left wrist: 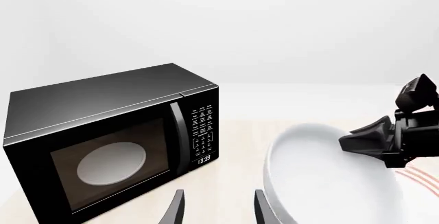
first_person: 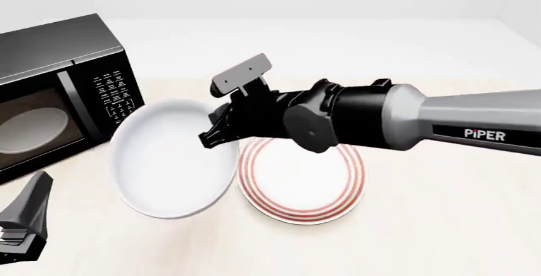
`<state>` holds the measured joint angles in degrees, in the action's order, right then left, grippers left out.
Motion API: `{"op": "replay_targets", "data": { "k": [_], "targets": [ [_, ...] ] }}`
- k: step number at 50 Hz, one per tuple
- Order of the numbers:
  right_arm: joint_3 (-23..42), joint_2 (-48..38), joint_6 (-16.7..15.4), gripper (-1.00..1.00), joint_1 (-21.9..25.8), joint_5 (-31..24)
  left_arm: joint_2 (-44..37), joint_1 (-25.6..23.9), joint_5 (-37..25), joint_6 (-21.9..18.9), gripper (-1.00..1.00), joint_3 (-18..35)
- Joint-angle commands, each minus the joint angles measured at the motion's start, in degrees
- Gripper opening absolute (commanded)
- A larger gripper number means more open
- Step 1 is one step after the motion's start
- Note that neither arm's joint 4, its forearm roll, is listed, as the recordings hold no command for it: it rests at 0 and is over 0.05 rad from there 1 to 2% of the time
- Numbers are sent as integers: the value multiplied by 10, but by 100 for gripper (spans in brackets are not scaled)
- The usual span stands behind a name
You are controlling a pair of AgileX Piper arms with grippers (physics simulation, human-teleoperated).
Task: Put the white bowl to the right of the plate.
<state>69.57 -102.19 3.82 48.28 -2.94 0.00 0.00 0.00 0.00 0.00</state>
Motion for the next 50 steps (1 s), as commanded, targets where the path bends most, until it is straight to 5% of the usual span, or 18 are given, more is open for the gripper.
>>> {"op": "replay_targets", "data": {
  "k": [1, 26, 50],
  "targets": [
    [-40, 76, -23, -100, -50, -8, 0, 0, 0, 0, 100, 0],
    [-150, 185, -34, -100, -188, 5, 0, 0, 0, 0, 100, 0],
    [-273, 293, -27, -100, -379, 37, 0, 0, 0, 0, 100, 0]
  ]
}}
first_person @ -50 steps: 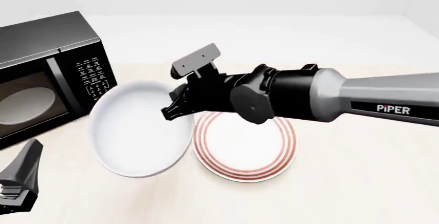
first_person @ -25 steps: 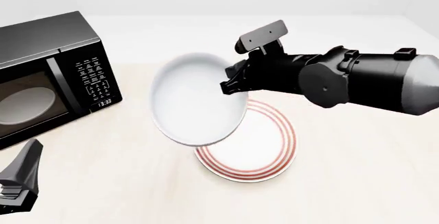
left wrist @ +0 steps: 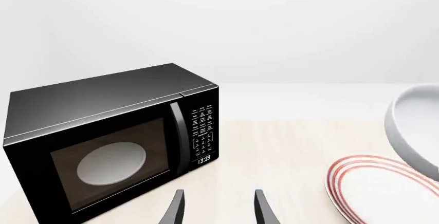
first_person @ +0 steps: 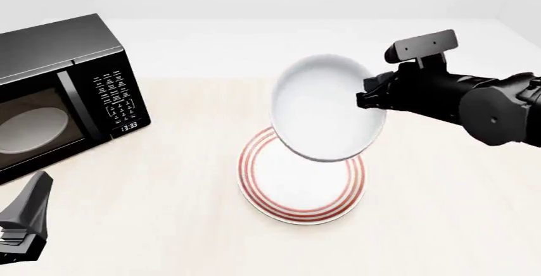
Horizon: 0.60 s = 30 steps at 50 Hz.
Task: Put the white bowl to the right of the plate.
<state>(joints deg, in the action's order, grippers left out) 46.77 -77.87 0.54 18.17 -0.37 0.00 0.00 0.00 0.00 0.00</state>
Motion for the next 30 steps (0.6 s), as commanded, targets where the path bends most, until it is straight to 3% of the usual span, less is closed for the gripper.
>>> {"op": "replay_targets", "data": {
  "k": [1, 30],
  "targets": [
    [-48, 55, 8, -100, -87, 11, 0, 0, 0, 0, 100, 0],
    [-124, 98, 57, -100, -230, 47, 0, 0, 0, 0, 100, 0]
  ]
}}
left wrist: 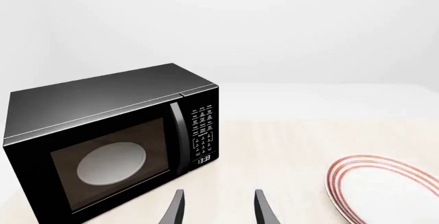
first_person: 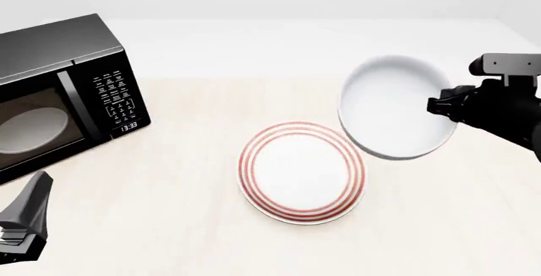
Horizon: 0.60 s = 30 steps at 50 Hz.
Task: Put the white bowl to the right of the plate.
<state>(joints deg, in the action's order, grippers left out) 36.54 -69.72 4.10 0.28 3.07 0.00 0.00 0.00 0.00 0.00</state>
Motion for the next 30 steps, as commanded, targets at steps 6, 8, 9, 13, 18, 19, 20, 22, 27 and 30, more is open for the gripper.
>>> {"op": "replay_targets", "data": {
  "k": [6, 8, 9, 13, 18, 19, 20, 22, 27, 30],
  "targets": [
    [-37, 11, 35, -100, -81, 27, 0, 0, 0, 0, 100, 0],
    [-44, 11, 42, -100, -87, 33, 0, 0, 0, 0, 100, 0],
    [-46, 11, 45, -100, -92, 35, 0, 0, 0, 0, 100, 0],
    [-53, 14, 47, -100, -98, 34, 0, 0, 0, 0, 100, 0],
    [-69, 4, 54, -100, -117, 50, 0, 0, 0, 0, 100, 0],
    [-71, 1, 53, -100, -120, 54, 0, 0, 0, 0, 100, 0],
    [-74, -4, 56, -100, -126, 58, 0, 0, 0, 0, 100, 0],
    [-81, -4, 56, -100, -127, 64, 0, 0, 0, 0, 100, 0],
    [-97, -20, 62, -100, -143, 85, 0, 0, 0, 0, 100, 0],
    [-105, -28, 65, -100, -153, 96, 0, 0, 0, 0, 100, 0]
  ]
}}
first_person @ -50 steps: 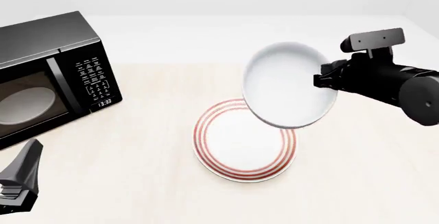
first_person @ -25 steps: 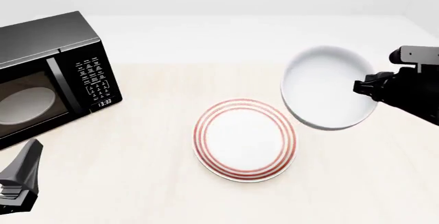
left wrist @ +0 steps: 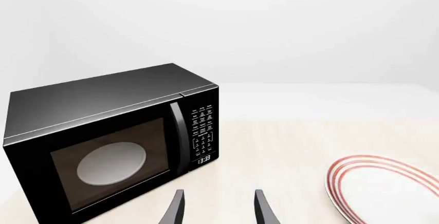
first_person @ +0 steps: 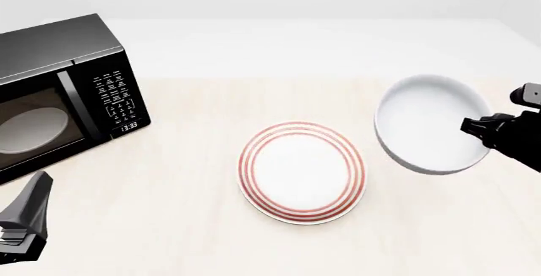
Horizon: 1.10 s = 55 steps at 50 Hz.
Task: Put the white bowl to the right of the plate.
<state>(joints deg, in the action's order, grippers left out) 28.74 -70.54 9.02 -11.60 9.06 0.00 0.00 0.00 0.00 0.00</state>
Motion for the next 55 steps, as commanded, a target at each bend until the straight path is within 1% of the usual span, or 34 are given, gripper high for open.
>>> {"op": "replay_targets", "data": {
  "k": [1, 2, 4, 5, 10, 11, 14, 19, 25, 27, 38, 55],
  "targets": [
    [-30, -22, 18, -100, -38, 40, 0, 0, 0, 0, 100, 0],
    [-32, -25, 15, -100, -40, 43, 0, 0, 0, 0, 100, 0],
    [-38, -32, 17, -100, -61, 54, 0, 0, 0, 0, 100, 0],
    [-45, -28, 20, -100, -55, 57, 0, 0, 0, 0, 100, 0],
    [-58, -37, 23, -100, -66, 73, 0, 0, 0, 0, 100, 0],
    [-61, -39, 28, -100, -69, 79, 0, 0, 0, 0, 100, 0],
    [-64, -44, 27, -100, -84, 84, 0, 0, 0, 0, 100, 0],
    [-78, -50, 28, -100, -90, 97, 0, 0, 0, 0, 100, 0],
    [-94, -63, 36, -100, -94, 119, 0, 0, 0, 0, 100, 0],
    [-93, -77, 33, -100, -96, 126, 0, 0, 0, 0, 100, 0],
    [-97, -123, 38, -100, -105, 162, 0, 0, 0, 0, 100, 0],
    [-88, -161, 39, -100, -105, 177, 0, 0, 0, 0, 100, 0]
  ]
}}
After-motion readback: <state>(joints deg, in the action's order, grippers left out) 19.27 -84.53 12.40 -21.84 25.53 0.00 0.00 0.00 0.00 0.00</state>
